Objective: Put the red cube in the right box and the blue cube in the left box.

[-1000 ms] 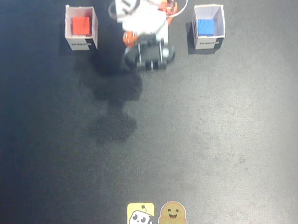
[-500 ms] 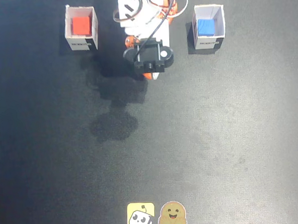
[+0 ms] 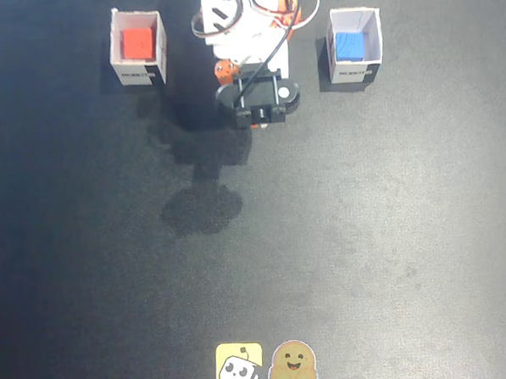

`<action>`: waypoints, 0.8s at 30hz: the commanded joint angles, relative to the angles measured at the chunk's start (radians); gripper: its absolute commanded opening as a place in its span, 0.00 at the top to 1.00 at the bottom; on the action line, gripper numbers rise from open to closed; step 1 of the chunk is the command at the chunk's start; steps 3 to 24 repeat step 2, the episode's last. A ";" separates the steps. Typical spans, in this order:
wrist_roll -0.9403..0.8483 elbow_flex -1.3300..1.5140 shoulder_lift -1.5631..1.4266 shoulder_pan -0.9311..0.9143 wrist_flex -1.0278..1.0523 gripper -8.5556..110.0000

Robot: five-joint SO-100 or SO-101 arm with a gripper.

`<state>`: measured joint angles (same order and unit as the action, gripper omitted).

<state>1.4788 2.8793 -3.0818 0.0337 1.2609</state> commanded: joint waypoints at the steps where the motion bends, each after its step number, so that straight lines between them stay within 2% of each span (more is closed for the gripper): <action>1: 0.015 -0.006 -0.011 -0.003 0.003 0.92; 24: 0.015 -0.006 -0.011 -0.003 0.003 0.92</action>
